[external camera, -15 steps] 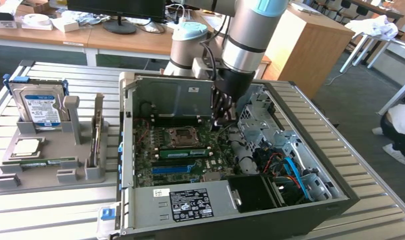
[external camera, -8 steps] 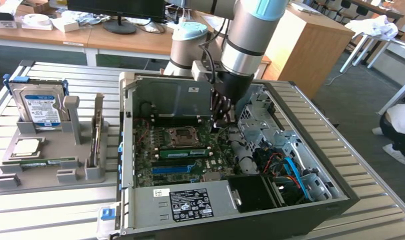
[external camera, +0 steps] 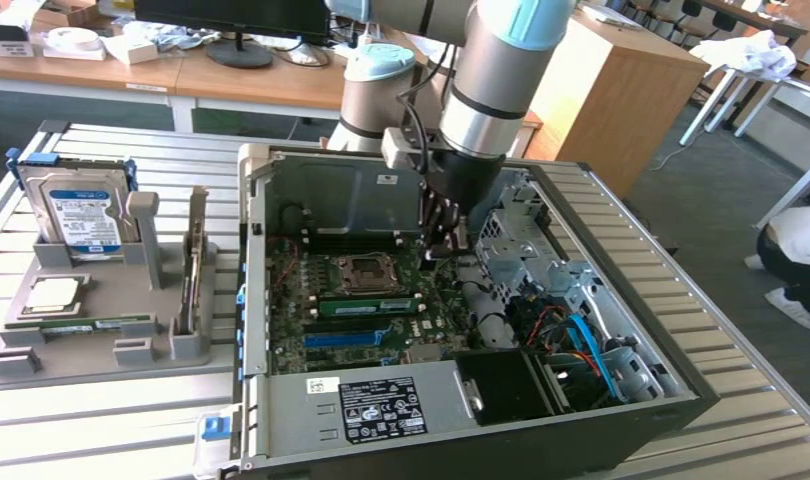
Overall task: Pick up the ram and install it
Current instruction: 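Press down the ram until it locks into place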
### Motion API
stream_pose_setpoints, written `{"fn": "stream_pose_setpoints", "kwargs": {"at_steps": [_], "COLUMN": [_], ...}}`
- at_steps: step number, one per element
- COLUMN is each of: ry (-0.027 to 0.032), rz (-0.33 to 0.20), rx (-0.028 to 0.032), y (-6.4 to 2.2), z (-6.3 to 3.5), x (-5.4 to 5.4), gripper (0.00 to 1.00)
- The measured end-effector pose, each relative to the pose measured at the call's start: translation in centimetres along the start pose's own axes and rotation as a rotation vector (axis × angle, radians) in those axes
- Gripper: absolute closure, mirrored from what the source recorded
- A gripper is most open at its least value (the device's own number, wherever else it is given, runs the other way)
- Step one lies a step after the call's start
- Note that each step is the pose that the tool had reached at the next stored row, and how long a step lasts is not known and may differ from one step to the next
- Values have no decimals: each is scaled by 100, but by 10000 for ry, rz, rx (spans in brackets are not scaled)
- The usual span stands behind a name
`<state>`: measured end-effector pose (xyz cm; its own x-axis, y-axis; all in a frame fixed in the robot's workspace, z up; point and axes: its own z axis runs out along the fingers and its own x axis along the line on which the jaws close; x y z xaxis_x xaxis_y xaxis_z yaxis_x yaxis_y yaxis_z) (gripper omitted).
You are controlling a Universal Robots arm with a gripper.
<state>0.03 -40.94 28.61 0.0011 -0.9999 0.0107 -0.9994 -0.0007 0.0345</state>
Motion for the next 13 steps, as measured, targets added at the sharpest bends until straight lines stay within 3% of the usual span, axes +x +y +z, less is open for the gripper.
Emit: {"fn": "stream_pose_setpoints", "kwargs": {"at_steps": [13], "ry": [8], "rz": [1], "rx": [-11], "y": [-3], "z": [145], "x": [-2], "gripper": [90]}}
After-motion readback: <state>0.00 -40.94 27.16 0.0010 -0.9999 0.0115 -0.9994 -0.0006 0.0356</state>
